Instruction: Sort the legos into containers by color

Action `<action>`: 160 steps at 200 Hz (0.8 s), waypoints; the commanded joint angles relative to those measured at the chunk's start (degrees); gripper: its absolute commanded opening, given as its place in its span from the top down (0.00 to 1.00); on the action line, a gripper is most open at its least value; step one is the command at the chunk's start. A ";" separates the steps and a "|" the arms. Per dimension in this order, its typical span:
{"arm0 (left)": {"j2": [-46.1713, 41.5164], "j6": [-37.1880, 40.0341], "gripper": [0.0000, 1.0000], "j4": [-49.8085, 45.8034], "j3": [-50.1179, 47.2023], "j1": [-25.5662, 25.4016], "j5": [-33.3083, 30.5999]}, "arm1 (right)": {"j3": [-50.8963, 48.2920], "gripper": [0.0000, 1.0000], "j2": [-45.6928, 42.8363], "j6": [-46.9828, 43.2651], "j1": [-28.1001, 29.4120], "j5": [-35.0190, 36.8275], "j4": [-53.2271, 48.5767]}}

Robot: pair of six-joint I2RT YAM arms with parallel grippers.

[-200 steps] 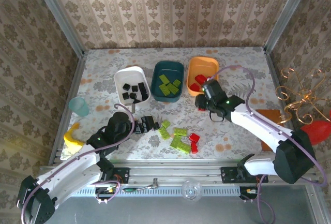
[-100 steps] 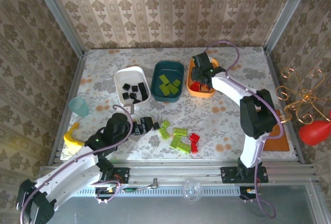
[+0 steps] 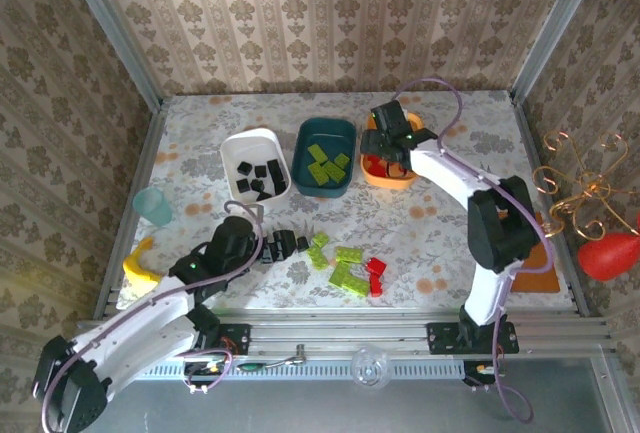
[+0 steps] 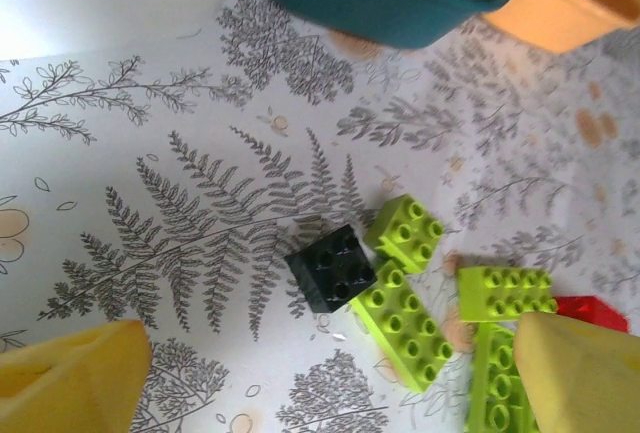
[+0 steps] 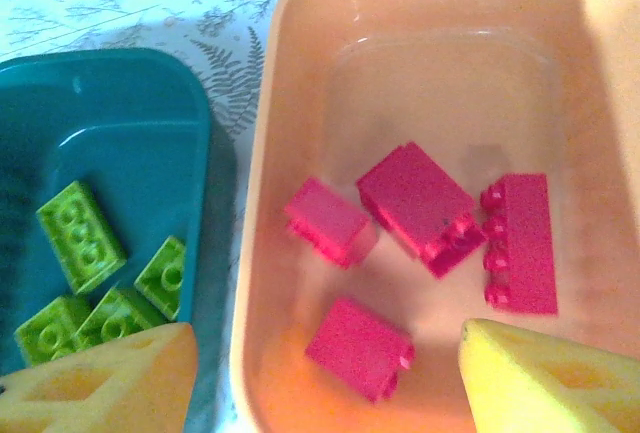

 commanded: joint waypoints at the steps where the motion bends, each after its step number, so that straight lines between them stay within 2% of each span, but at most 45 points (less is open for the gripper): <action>1: 5.24 3.28 0.13 -2.51 4.71 -0.70 0.01 | -4.07 0.29 -6.49 -0.08 2.29 -0.14 1.91; 53: 24.19 6.38 0.28 -2.46 11.71 -5.48 -3.69 | -15.23 0.29 -14.60 3.16 3.96 -2.20 4.64; 69: 28.49 6.60 0.28 -2.03 13.15 -6.58 -4.86 | -16.99 0.29 -16.08 3.11 3.96 -1.97 4.77; 126: 36.25 7.50 0.27 2.07 14.71 -7.68 -7.37 | -19.78 0.29 -18.60 2.39 3.87 -1.59 4.59; 160: 38.19 6.83 0.36 2.58 15.10 -7.68 -8.17 | -20.54 0.29 -19.41 2.21 3.74 -1.67 4.78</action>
